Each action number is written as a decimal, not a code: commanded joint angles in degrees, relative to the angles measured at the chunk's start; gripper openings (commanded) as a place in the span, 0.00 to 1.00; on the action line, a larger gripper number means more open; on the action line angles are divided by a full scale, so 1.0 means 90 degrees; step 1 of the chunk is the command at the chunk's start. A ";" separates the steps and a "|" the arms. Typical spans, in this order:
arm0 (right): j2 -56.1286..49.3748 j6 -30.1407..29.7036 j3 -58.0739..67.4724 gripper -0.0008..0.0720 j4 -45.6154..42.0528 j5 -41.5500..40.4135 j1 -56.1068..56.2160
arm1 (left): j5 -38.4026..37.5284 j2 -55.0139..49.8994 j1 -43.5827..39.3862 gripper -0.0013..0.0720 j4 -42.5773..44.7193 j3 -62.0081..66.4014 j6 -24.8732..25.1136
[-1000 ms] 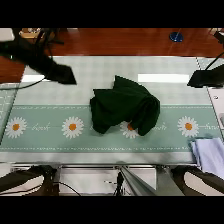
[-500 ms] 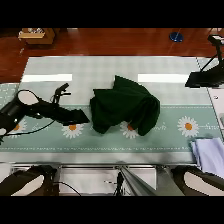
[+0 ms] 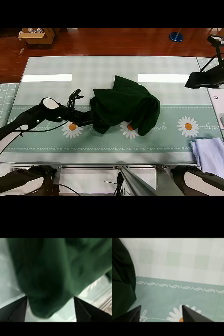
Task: Fold the shirts.
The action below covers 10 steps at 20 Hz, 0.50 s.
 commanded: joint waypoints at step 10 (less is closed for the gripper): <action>0.0296 -0.1489 -0.3242 0.83 0.3315 -0.0226 -0.2441 | -0.0321 -0.0741 -0.0039 0.06 -0.0646 0.0818 0.0656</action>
